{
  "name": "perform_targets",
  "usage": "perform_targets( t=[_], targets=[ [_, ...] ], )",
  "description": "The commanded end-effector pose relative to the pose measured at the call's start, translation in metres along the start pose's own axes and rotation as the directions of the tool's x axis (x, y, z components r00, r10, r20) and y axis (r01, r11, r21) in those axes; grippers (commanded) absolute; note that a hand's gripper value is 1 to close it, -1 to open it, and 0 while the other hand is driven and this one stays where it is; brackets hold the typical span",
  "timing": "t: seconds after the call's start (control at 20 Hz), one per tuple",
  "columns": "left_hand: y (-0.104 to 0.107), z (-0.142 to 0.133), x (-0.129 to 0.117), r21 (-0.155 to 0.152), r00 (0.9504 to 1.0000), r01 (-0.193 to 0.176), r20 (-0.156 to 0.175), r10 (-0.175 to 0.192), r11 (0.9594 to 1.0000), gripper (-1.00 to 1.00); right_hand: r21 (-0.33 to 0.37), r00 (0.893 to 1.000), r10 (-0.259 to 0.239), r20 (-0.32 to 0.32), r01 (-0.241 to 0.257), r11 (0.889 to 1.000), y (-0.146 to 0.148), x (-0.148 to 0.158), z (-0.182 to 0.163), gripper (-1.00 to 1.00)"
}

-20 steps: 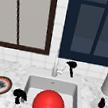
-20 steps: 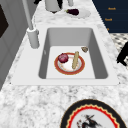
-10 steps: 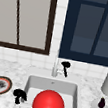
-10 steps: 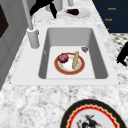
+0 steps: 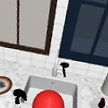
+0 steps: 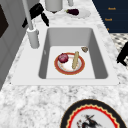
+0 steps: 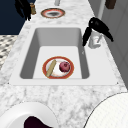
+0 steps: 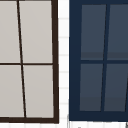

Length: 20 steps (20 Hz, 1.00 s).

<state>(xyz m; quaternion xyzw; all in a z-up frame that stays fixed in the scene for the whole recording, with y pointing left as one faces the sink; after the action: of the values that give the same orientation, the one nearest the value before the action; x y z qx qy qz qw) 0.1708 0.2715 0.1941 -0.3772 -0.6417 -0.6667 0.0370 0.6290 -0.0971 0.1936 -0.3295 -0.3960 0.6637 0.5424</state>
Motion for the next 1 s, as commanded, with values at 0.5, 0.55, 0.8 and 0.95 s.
perform_targets(
  t=[0.5,0.55,0.8,0.95],
  targets=[
    [0.000,0.000,0.000,0.000,1.0000,0.000,0.000,0.000,1.0000,0.00,0.117,0.999,0.037,-0.003,-0.037,0.993,0.005,-0.009,-0.062,-1.00],
    [0.000,0.000,0.000,0.000,1.0000,0.000,0.000,0.000,1.0000,0.00,0.122,0.999,0.035,-0.003,-0.035,0.992,0.002,-0.010,-0.065,-1.00],
    [0.000,0.000,0.000,0.000,1.0000,0.000,0.000,0.000,1.0000,0.00,0.133,0.999,0.034,-0.001,-0.033,0.991,0.002,-0.010,-0.065,1.00],
    [0.000,0.000,0.000,0.000,1.0000,0.000,0.000,0.000,1.0000,0.00,0.111,0.999,0.049,0.000,-0.049,0.993,0.018,-0.007,-0.060,1.00]
  ],
)
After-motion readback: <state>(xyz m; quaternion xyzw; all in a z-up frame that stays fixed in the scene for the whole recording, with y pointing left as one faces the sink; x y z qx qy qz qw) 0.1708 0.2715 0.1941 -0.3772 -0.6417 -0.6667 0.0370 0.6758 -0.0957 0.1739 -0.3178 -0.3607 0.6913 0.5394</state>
